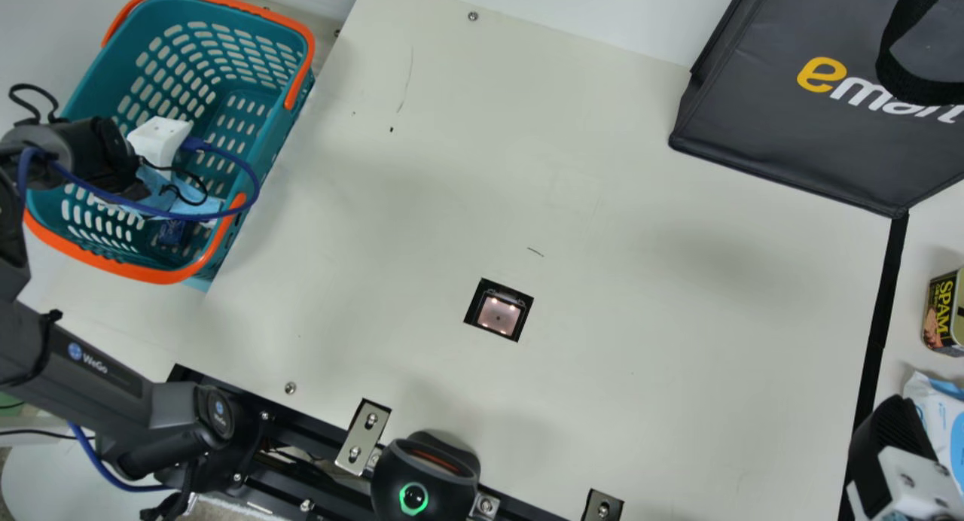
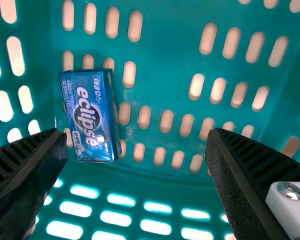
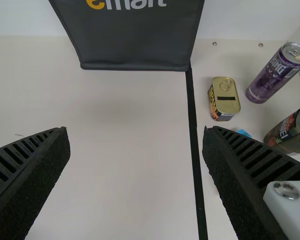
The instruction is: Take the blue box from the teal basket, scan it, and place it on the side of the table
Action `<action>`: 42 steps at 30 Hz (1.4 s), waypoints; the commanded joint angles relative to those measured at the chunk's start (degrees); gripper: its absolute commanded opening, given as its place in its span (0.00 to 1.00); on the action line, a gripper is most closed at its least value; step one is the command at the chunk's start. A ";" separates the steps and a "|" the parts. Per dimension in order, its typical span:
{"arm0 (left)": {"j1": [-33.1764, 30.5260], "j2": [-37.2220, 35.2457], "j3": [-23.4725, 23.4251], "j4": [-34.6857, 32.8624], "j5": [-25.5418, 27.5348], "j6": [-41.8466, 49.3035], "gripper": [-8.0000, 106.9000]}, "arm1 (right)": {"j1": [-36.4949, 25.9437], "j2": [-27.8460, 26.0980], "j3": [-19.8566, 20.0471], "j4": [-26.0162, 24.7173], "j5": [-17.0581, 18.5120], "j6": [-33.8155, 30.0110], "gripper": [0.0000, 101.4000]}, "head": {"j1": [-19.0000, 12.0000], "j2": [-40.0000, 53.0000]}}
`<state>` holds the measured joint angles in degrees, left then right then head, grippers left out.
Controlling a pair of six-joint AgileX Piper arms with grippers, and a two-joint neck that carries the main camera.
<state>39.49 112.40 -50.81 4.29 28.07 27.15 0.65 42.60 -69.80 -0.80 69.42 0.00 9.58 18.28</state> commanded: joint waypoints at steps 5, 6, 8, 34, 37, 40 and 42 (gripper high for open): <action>0.38 0.56 0.45 -0.18 -1.59 -0.05 0.85 | 0.00 0.00 0.00 0.00 0.00 0.00 0.94 | -1.66 0.14; 0.44 0.66 0.54 -0.15 -1.86 -0.13 0.85 | 0.00 0.00 0.00 0.00 0.00 0.00 0.94 | -1.66 0.14; 0.57 0.86 0.67 -0.17 -2.35 -0.24 0.85 | 0.00 0.00 0.00 0.00 0.00 0.00 0.94 | -1.66 0.14; 2.56 4.43 0.49 -2.51 -5.72 1.64 0.85 | 0.00 0.00 0.00 0.00 0.00 0.00 0.94 | -1.66 0.14; 2.81 4.77 0.33 -3.44 -5.73 2.41 0.85 | 0.00 0.00 0.00 0.00 0.00 0.00 0.94 | -1.66 0.14; 3.11 5.15 0.04 -5.10 -5.39 3.76 0.85 | 0.00 0.00 0.00 0.00 0.00 0.00 0.94 | -1.66 0.14; 3.32 5.41 -0.20 -6.60 -4.87 5.02 0.85 | 0.00 0.00 0.00 0.00 0.00 0.00 0.94 | -1.66 0.14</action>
<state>42.68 117.65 -50.91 -1.33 22.88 31.48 0.65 42.60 -69.80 -0.80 69.42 0.00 9.58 18.28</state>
